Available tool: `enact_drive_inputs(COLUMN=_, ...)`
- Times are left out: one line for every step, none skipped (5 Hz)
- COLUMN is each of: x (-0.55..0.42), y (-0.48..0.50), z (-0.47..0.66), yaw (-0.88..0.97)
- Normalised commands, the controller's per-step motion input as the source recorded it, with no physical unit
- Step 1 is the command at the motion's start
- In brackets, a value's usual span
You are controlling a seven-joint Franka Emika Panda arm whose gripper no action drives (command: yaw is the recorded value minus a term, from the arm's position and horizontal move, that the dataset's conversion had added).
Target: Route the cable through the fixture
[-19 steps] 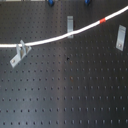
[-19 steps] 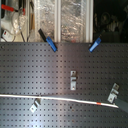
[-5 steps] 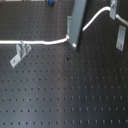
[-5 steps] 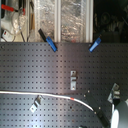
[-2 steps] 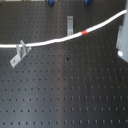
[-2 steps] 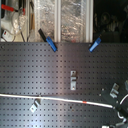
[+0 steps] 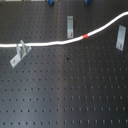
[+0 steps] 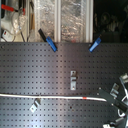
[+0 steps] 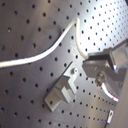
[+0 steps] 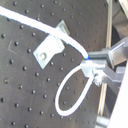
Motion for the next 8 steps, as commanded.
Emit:
enact_drive_inputs(x=-0.502, y=-0.431, z=0.12, yaw=-0.41)
enact_drive_inputs(x=-0.378, y=-0.392, z=0.22, yaw=-0.33)
enact_drive_inputs(x=-0.128, y=-0.168, z=0.29, yaw=-0.27)
enact_drive_inputs(x=-0.150, y=0.030, z=0.34, yaw=-0.32)
enact_drive_inputs(x=0.016, y=0.291, z=-0.01, yaw=-0.61)
enact_drive_inputs(x=-0.029, y=0.185, z=-0.01, yaw=-0.61)
enact_drive_inputs(x=-0.006, y=0.045, z=0.00, yaw=-0.67)
enact_drive_inputs(x=0.033, y=0.267, z=0.04, yaw=-0.59)
